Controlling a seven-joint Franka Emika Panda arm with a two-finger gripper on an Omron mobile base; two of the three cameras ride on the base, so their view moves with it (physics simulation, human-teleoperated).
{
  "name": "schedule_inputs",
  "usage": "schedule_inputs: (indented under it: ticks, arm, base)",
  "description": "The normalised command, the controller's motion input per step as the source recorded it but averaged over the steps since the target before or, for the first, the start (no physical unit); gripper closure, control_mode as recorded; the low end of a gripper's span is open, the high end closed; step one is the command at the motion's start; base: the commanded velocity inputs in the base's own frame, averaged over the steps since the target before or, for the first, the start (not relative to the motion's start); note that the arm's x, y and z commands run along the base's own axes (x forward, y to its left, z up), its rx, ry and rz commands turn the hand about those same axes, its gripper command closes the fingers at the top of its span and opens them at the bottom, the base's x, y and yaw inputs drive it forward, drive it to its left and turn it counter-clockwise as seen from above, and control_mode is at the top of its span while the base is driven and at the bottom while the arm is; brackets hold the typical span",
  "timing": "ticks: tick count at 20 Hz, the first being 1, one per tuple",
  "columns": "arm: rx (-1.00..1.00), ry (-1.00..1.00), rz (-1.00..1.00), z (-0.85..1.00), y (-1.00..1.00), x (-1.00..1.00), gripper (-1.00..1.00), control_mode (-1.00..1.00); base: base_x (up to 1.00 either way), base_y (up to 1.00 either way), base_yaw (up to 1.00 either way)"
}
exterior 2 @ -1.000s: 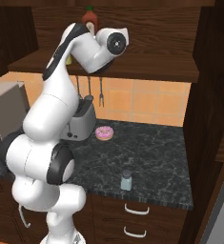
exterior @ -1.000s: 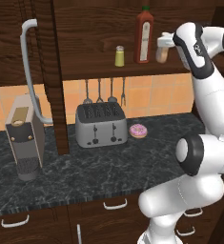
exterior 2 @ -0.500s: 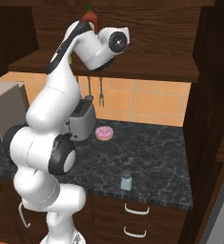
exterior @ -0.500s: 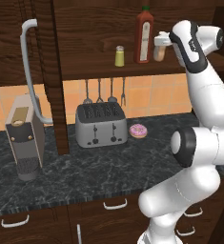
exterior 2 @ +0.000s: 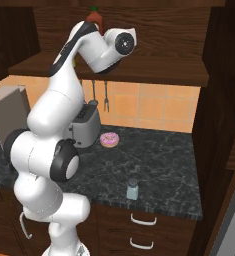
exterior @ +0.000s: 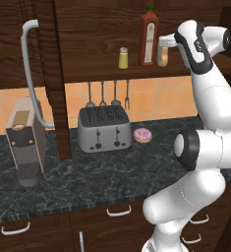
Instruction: Put the shaker and condiment bottle from the counter next to their counterparts in the cabinet.
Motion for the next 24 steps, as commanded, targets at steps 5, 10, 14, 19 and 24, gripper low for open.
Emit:
schedule_inputs:
  ticks: [5, 10, 14, 19, 24]
  arm:
    - [0.0, 0.0, 0.0, 0.0, 0.0, -0.01, -1.0, -1.0]
    - [-0.02, 0.0, 0.0, 0.0, 0.0, -0.14, -1.0, -1.0]
    - [-0.03, 0.0, 0.0, 0.0, 0.0, -0.25, -1.0, -1.0]
    - [-0.03, 0.0, 0.0, 0.0, 0.0, -0.33, -1.0, -1.0]
    - [-0.04, 0.0, 0.0, 0.0, -0.06, -0.44, -1.0, -1.0]
  base:
    - [0.0, 0.0, 0.0]
    - [0.0, 0.0, 0.0]
    - [0.0, 0.0, 0.0]
    - [0.0, 0.0, 0.0]
    - [0.0, 0.0, 0.0]
